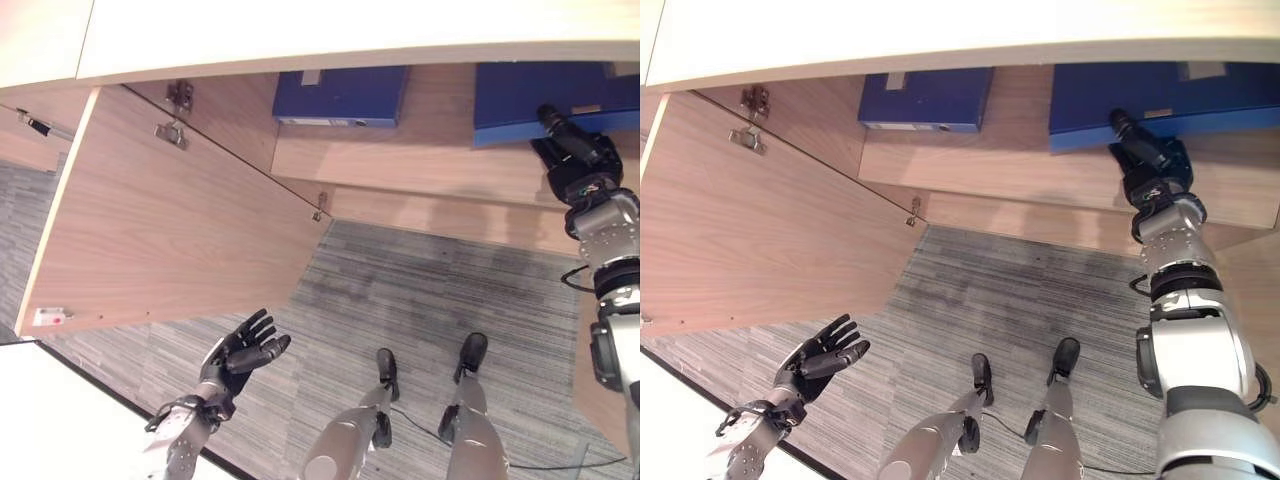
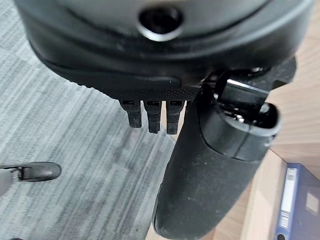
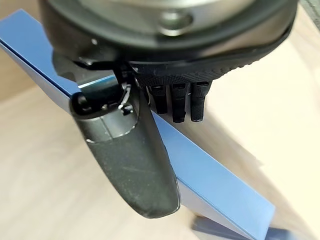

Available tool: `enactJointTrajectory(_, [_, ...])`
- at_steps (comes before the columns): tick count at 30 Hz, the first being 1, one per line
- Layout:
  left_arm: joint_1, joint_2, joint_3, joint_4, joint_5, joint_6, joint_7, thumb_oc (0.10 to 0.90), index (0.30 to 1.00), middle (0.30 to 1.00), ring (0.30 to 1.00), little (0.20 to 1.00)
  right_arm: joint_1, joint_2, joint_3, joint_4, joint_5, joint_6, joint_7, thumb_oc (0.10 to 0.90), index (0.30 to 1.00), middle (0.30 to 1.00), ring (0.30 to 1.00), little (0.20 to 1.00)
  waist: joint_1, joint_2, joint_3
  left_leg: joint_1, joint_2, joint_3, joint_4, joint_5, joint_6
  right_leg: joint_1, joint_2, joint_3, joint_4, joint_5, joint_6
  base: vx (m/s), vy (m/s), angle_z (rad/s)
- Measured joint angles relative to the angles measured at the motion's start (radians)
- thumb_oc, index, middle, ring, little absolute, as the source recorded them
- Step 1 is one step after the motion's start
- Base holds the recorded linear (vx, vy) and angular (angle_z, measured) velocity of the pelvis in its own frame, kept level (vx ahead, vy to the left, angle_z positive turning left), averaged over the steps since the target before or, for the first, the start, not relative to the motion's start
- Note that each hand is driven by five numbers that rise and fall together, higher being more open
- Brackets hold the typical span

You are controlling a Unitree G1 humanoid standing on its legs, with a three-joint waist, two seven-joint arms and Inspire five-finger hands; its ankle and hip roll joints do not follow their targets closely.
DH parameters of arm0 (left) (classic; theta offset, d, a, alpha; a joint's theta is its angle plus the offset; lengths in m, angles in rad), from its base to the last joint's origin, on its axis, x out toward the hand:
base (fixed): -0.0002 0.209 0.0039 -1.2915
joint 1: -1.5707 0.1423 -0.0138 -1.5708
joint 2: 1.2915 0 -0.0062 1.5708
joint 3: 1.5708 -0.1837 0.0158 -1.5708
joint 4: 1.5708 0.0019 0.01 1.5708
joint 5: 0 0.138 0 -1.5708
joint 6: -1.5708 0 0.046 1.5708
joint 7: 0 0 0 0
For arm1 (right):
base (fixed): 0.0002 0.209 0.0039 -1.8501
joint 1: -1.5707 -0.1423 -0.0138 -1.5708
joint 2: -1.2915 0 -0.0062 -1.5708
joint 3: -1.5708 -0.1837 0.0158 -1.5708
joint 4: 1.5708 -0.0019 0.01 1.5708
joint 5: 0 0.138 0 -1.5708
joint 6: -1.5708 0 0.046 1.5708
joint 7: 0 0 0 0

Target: Put the empty folder in the office cabinet

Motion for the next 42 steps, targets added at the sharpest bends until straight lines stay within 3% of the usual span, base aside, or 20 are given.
enactJointTrajectory(5, [0.037,0.000,-0.001,0.006,0.001,0.002,-0.030,0.800,0.900,0.900,0.900,0.900,0.015,0.000,0.072,-0.042,-0.043,0.030,0.074,0.800,0.900,0.900,0.900,0.900,0.000,0.001,-0.001,-0.002,0.000,0.004,-0.001,0.003,-0.002,-0.008,0.004,0.011,0.000,0.005,-0.003,-0.01,-0.006,-0.06])
enactJointTrajectory(14, [0.039,0.000,-0.001,0.002,0.000,0.002,-0.030,0.800,0.900,0.900,0.900,0.900,0.054,0.008,0.072,-0.142,-0.036,0.048,0.105,0.800,0.900,0.900,0.900,0.900,0.002,0.002,-0.002,-0.016,0.000,0.011,-0.001,0.006,-0.002,-0.026,0.004,0.021,0.000,0.012,-0.006,0.00,0.001,-0.01])
enactJointTrajectory(20, [0.037,0.000,0.000,0.003,0.000,0.000,-0.028,0.800,0.900,0.900,0.900,0.900,0.064,0.055,0.025,-0.186,0.059,-0.020,0.100,0.800,0.900,0.900,0.900,0.900,0.008,0.003,-0.002,-0.017,0.000,0.015,-0.001,0.006,-0.002,-0.028,0.003,0.023,0.000,0.012,-0.006,0.00,0.000,0.00])
enactJointTrajectory(23, [0.034,0.000,0.000,0.002,0.001,0.000,-0.029,0.800,0.900,0.900,0.900,0.900,0.062,0.034,0.043,-0.174,0.031,-0.029,0.101,0.800,0.900,0.900,0.900,0.900,0.021,0.003,-0.002,-0.017,0.000,0.014,-0.001,0.006,-0.002,-0.028,0.003,0.022,0.000,0.013,-0.007,-0.02,-0.010,0.01])
enactJointTrajectory(27, [0.031,0.023,0.002,-0.015,0.002,0.020,-0.032,0.800,0.900,0.900,0.900,0.900,-0.009,-0.095,0.239,0.019,-0.276,0.046,0.178,0.800,0.900,0.900,0.900,0.900,0.027,0.002,-0.002,-0.025,-0.004,0.004,-0.001,0.011,0.001,-0.028,0.000,0.012,0.001,0.015,-0.008,-0.05,-0.022,0.11])
enactJointTrajectory(31, [0.088,0.097,0.036,-0.134,0.008,0.024,-0.068,0.800,0.900,0.900,0.900,0.900,-0.155,-0.192,0.452,0.028,-0.665,0.059,0.316,0.800,0.900,0.900,0.900,0.900,0.018,-0.004,-0.006,-0.030,-0.007,0.003,-0.001,0.015,0.007,-0.031,-0.002,0.006,0.001,0.020,-0.003,-0.01,-0.002,0.01])
enactJointTrajectory(34, [0.115,0.153,0.078,-0.198,0.043,0.018,-0.098,0.800,0.900,0.900,0.900,0.900,-0.184,-0.195,0.465,0.057,-0.856,0.051,0.354,0.800,0.900,0.900,0.900,0.900,0.024,-0.015,-0.013,-0.023,-0.006,-0.001,-0.001,0.018,0.005,-0.023,-0.002,0.003,0.000,0.020,-0.004,-0.01,0.018,0.02])
enactJointTrajectory(42, [0.140,0.140,0.130,-0.181,0.145,0.022,-0.102,0.800,0.900,0.900,0.900,0.900,-0.174,-0.123,0.467,0.079,-1.140,0.012,0.350,0.800,0.900,0.900,0.900,0.900,0.026,-0.022,-0.064,-0.025,-0.016,-0.002,-0.001,0.021,0.006,-0.025,-0.008,0.005,0.000,0.023,-0.001,0.00,0.003,0.00])
